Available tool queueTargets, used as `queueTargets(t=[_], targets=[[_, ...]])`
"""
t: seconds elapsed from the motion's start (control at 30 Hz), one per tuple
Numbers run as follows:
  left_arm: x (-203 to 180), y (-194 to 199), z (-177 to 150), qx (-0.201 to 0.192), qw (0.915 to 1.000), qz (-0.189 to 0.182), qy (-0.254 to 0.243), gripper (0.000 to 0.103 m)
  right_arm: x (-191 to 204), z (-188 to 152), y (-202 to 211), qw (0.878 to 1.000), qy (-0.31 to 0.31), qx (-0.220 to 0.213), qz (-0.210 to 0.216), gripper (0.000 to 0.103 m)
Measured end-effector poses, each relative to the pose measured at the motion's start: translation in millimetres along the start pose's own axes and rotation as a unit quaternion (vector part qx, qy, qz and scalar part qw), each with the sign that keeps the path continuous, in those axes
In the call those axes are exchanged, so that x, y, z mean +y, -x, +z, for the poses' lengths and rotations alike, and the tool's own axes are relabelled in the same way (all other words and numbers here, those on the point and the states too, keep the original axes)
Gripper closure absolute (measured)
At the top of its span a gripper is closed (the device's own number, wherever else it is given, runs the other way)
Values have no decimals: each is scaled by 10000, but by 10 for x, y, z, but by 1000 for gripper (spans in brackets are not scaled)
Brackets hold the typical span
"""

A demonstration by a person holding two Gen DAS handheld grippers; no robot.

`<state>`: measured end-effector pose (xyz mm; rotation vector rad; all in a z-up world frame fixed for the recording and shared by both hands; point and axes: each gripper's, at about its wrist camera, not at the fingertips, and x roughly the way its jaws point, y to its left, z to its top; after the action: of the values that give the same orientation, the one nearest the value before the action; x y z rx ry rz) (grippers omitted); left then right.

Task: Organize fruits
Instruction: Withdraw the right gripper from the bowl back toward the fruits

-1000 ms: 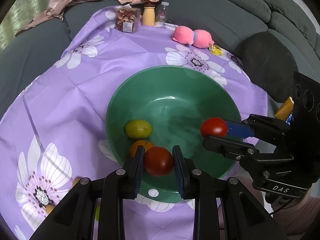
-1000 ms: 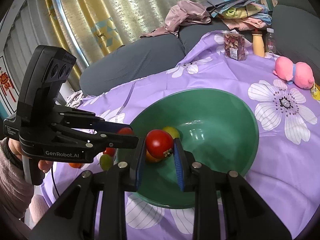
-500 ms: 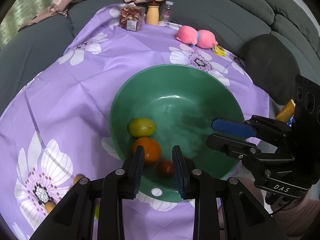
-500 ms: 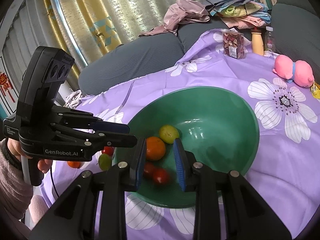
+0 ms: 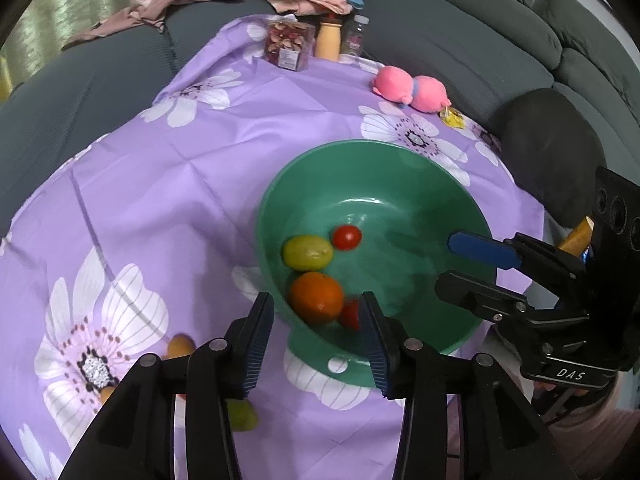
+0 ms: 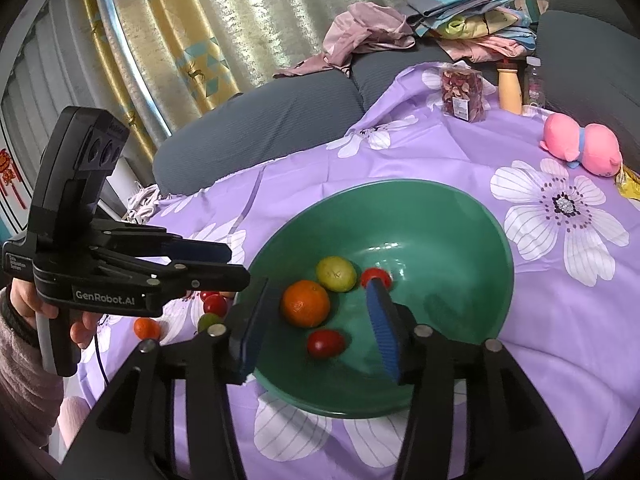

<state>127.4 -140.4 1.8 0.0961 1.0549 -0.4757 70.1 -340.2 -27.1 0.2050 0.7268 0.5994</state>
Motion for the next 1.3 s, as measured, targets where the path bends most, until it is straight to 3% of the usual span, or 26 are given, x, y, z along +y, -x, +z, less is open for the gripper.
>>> queueTargets(t=[0.13, 0.23, 0.47, 0.6, 0.93, 1.3], targets=[[65, 73, -36, -71, 9999, 91, 85, 55, 32, 15, 18, 10000, 18, -29, -36, 45], [115, 130, -65, -139, 9997, 132, 173, 42, 56, 26, 30, 10000, 16, -50, -27, 41], [247, 218, -162, -191, 9988, 239, 389, 39, 165, 57, 41, 9999, 99, -62, -14, 34], [332, 289, -263, -279, 9979, 254, 525, 20, 249, 75, 55, 9999, 142, -72, -17, 28], [619, 433, -529, -404, 9946, 317, 903, 20, 567, 76, -8, 9990, 427, 77, 81, 27], [867, 485, -761, -641, 9912, 150, 1145, 20, 964, 94, -101, 9961, 804, 335, 105, 27]])
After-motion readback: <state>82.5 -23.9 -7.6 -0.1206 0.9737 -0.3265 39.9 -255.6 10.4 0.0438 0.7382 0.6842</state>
